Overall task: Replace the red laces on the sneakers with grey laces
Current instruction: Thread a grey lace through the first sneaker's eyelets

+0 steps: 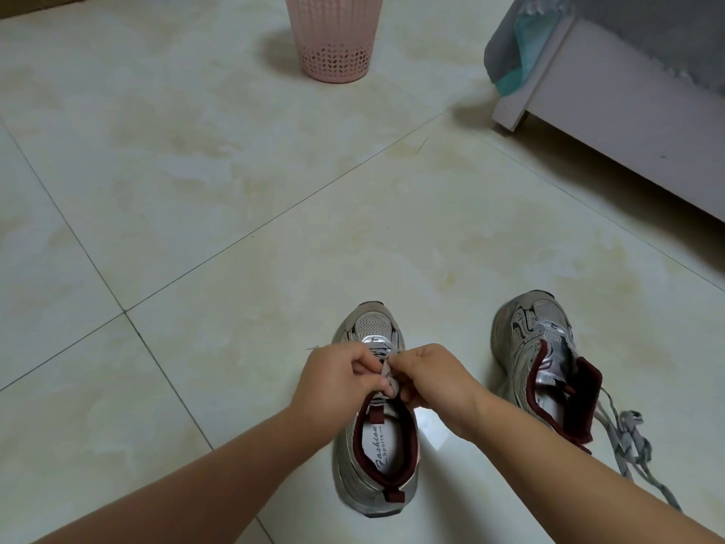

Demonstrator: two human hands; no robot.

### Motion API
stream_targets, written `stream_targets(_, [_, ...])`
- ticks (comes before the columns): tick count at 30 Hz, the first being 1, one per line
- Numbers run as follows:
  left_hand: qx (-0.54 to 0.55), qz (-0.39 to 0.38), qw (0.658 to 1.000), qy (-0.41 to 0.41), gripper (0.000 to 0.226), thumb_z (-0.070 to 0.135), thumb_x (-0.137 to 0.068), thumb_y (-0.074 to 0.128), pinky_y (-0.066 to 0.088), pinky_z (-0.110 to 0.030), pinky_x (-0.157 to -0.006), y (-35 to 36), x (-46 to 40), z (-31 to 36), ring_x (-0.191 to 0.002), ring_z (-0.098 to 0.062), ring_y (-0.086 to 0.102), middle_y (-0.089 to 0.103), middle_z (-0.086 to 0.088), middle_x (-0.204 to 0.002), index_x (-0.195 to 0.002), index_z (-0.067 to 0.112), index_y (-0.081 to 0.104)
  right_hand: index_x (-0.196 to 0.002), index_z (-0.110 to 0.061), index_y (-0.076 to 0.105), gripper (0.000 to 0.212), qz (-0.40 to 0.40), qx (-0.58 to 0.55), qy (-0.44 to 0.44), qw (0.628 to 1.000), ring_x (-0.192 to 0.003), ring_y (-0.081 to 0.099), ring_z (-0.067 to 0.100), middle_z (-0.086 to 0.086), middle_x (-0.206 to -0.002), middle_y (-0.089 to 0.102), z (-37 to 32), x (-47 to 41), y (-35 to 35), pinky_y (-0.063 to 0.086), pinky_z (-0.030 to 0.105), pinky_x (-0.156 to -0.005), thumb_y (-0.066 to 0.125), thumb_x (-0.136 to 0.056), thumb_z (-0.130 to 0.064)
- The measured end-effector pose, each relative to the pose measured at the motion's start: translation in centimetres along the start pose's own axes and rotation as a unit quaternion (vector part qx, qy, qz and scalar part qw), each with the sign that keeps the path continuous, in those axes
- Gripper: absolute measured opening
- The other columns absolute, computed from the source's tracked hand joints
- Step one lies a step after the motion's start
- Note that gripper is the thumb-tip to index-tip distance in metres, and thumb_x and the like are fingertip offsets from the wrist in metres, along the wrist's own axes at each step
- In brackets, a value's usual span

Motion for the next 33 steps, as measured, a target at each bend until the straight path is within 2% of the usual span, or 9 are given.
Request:
stream_targets(5, [0.032,0.037,0.998,-0.048,0.027,0.007,-0.069,0.075,0.041,-0.015,-0.056,-0.5,-0.7,-1.3,-0.049,-0.001,0.053,0.061,0.003,-0.056,-0.064,0.024,0.055,-0.077,-0.002,0.064,0.006,0.011,0.031,-0.03,0.999,-0.06,0.048,0.012,0.007,-0.067,0.054,0.4,0.5,0.1,0.042,0.021,-0.059,0.062,-0.077,0.003])
stream_targets(9, [0.002,0.047,0.999,-0.021,0.026,0.009,-0.072,0.074,0.04,-0.009,-0.054,-0.5,-0.6,-1.2,-0.047,0.003,0.051,0.059,0.008,-0.054,-0.061,0.027,0.059,-0.081,-0.016,0.054,0.025,0.101,0.064,-0.075,0.99,-0.062,0.052,0.013,0.005,-0.071,0.058,0.6,0.7,-0.7,0.046,0.026,-0.066,0.067,-0.073,0.004])
stream_targets(11, [-0.051,0.047,0.997,0.023,0.018,0.011,-0.074,0.072,0.038,-0.004,-0.057,-0.4,-0.3,-0.2,-0.055,0.003,0.054,0.061,0.012,-0.059,-0.068,0.026,0.067,-0.076,-0.021,0.046,0.031,0.127,0.082,-0.109,0.983,-0.057,0.049,0.008,0.0,-0.069,0.059,0.1,0.9,-1.0,0.043,0.02,-0.06,0.065,-0.073,0.003])
stream_targets(16, [-0.259,-0.034,0.96,0.099,0.011,0.017,-0.084,0.059,0.039,-0.025,-0.08,1.0,-0.4,1.5,-0.087,-0.013,0.055,0.064,0.004,-0.087,-0.088,0.019,0.069,-0.068,-0.025,0.045,0.031,0.162,0.168,-0.193,0.953,-0.058,0.046,0.007,-0.002,-0.065,0.057,-0.8,1.7,-0.9,0.039,0.017,-0.055,0.061,-0.075,0.0])
stream_targets(20, [-0.083,-0.123,0.989,-0.013,0.03,0.005,-0.089,0.051,0.035,-0.009,-0.057,1.6,-0.5,-0.2,-0.065,-0.008,0.043,0.046,0.007,-0.064,-0.064,0.022,0.052,-0.071,-0.022,0.045,0.025,0.168,0.227,-0.207,0.936,-0.064,0.049,0.02,0.002,-0.066,0.058,-0.9,1.6,-0.9,0.041,0.028,-0.06,0.06,-0.076,-0.002])
stream_targets(23, [0.044,-0.179,0.98,-0.077,0.033,0.001,-0.092,0.046,0.036,-0.014,-0.062,2.3,-0.3,-0.7,-0.066,-0.007,0.043,0.048,0.002,-0.067,-0.065,0.018,0.052,-0.071,-0.021,0.049,0.022,0.183,0.262,-0.219,0.922,-0.066,0.049,0.019,-0.004,-0.067,0.053,-1.2,1.6,-1.0,0.043,0.024,-0.063,0.061,-0.077,-0.003])
stream_targets(25, [0.087,-0.193,0.973,-0.095,0.034,0.0,-0.093,0.043,0.037,-0.014,-0.06,2.6,-0.2,-0.8,-0.065,-0.007,0.045,0.05,0.002,-0.067,-0.065,0.016,0.053,-0.072,-0.022,0.052,0.018,0.189,0.311,-0.236,0.901,-0.068,0.047,0.015,-0.008,-0.07,0.051,-1.3,1.9,-0.8,0.035,0.014,-0.061,0.061,-0.078,-0.007])
stream_targets(28, [0.166,-0.193,0.957,-0.136,0.031,-0.001,-0.094,0.041,0.04,-0.009,-0.051,2.8,0.0,-1.2,-0.06,-0.005,0.051,0.055,0.001,-0.067,-0.072,0.014,0.057,-0.081,-0.015,0.061,0.001,0.185,0.367,-0.273,0.87,-0.073,0.053,0.018,-0.001,-0.081,0.057,-1.4,2.5,-0.1,0.034,0.018,-0.064,0.062,-0.081,-0.016])
stream_targets(33, [0.209,-0.176,0.949,-0.155,0.029,-0.001,-0.093,0.042,0.037,-0.008,-0.041,2.9,-0.2,-1.7,-0.041,0.004,0.051,0.055,-0.001,-0.063,-0.072,0.012,0.057,-0.089,-0.014,0.063,0.016,0.192,0.411,-0.266,0.851,-0.084,0.054,0.018,0.0,-0.09,0.059,-1.4,2.4,0.2,0.032,0.02,-0.069,0.065,-0.082,-0.029])
Point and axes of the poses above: each hand's wrist, its own x-axis away from the middle knuckle, its own y-axis out of the palm, z = x × y, the point moved 8 cm from there along -x, towards the middle knuckle
